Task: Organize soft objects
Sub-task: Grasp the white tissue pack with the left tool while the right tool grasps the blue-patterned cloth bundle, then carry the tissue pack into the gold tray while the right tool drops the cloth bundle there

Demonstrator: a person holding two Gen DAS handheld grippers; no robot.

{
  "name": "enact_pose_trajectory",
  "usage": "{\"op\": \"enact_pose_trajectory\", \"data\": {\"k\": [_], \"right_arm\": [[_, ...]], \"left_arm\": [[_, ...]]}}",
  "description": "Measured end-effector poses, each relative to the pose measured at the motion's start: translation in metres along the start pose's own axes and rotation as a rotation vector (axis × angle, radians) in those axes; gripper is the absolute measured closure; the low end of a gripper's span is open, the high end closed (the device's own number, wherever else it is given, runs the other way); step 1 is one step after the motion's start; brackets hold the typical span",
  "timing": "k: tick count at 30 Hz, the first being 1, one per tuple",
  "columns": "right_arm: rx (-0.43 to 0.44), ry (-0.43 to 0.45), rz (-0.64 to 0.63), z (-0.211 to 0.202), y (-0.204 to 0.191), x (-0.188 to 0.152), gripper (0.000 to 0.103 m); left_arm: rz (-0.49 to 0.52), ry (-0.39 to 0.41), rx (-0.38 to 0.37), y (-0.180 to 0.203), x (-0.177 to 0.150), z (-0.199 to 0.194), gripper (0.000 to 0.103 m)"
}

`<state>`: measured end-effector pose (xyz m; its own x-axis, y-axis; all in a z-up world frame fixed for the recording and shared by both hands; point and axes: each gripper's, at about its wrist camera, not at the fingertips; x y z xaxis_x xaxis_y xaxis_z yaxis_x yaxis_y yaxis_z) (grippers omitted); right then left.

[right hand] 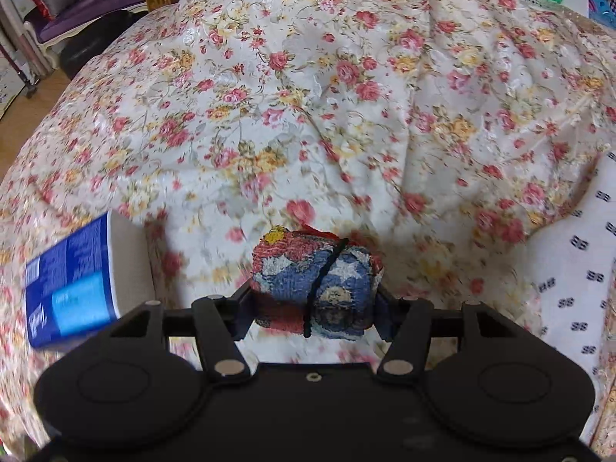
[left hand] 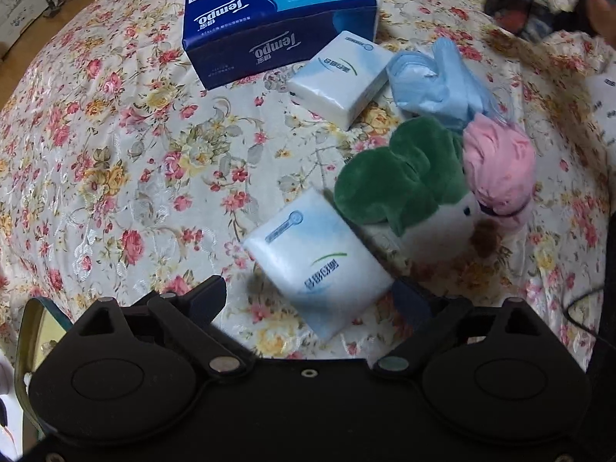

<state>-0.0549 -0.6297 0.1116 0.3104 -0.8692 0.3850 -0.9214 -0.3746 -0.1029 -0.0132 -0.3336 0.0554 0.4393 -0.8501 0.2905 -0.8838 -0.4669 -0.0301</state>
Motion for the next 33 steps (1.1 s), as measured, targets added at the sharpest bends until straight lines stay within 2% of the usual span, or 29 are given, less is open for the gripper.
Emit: {"op": "enact_pose_trajectory", "data": {"k": [6, 10, 13, 16, 24, 29, 33], "right_arm": [[0.019, 0.014, -0.037, -0.022, 0.018, -0.024, 0.045], [0.034, 0.041, -0.067, -0.042, 0.027, -0.041, 0.046], [0.043, 0.061, -0.083, -0.056, 0.033, -0.052, 0.046], [0.051, 0.068, -0.099, -0.069, 0.038, -0.063, 0.046], [0.1, 0.071, -0.157, -0.102, 0.042, -0.106, 0.046], [0.116, 0.062, -0.224, -0.122, 0.031, -0.145, 0.045], [0.149, 0.045, -0.289, -0.137, 0.016, -0.179, 0.045]], "left_arm": [[-0.021, 0.014, 0.032, -0.001, 0.011, 0.019, 0.017], [-0.061, 0.049, 0.023, -0.006, 0.007, 0.016, 0.022], [-0.091, 0.04, 0.058, -0.006, 0.002, 0.009, 0.023], [-0.108, 0.044, 0.07, -0.006, -0.004, -0.004, 0.023], [-0.129, 0.125, 0.083, -0.007, -0.034, -0.062, 0.023], [-0.164, 0.15, 0.09, -0.023, -0.065, -0.094, 0.023], [-0.208, 0.13, 0.108, -0.042, -0.095, -0.106, 0.023]]}}
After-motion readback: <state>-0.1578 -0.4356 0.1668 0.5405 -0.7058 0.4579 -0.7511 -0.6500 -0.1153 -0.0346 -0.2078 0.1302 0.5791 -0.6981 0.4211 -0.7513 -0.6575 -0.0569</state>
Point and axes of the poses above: each gripper's, at about its wrist camera, not at the fingertips, and z roughly the way its jaws point, y to its right, x to its top, and after that the axes turned 13 degrees about z, right-handed
